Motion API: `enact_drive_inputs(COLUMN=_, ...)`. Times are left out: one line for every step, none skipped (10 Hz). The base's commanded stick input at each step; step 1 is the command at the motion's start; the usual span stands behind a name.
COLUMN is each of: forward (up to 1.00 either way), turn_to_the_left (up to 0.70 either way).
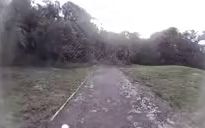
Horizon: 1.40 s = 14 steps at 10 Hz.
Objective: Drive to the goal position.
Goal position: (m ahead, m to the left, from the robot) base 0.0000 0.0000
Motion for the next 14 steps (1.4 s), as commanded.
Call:
enact_drive_inputs(forward=0.50, turn_to_the_left=0.00)
enact_drive_inputs(forward=0.50, turn_to_the_left=0.00)
enact_drive_inputs(forward=0.50, turn_to_the_left=0.00)
enact_drive_inputs(forward=0.50, turn_to_the_left=0.00)
enact_drive_inputs(forward=0.50, turn_to_the_left=0.00)
enact_drive_inputs(forward=0.50, turn_to_the_left=0.00)
enact_drive_inputs(forward=0.50, turn_to_the_left=0.00)
enact_drive_inputs(forward=0.50, turn_to_the_left=0.00)
enact_drive_inputs(forward=0.50, turn_to_the_left=0.00)
enact_drive_inputs(forward=0.50, turn_to_the_left=0.00)
enact_drive_inputs(forward=0.50, turn_to_the_left=0.00)
enact_drive_inputs(forward=0.50, turn_to_the_left=0.00)
enact_drive_inputs(forward=0.50, turn_to_the_left=0.00)
enact_drive_inputs(forward=0.50, turn_to_the_left=-0.50)
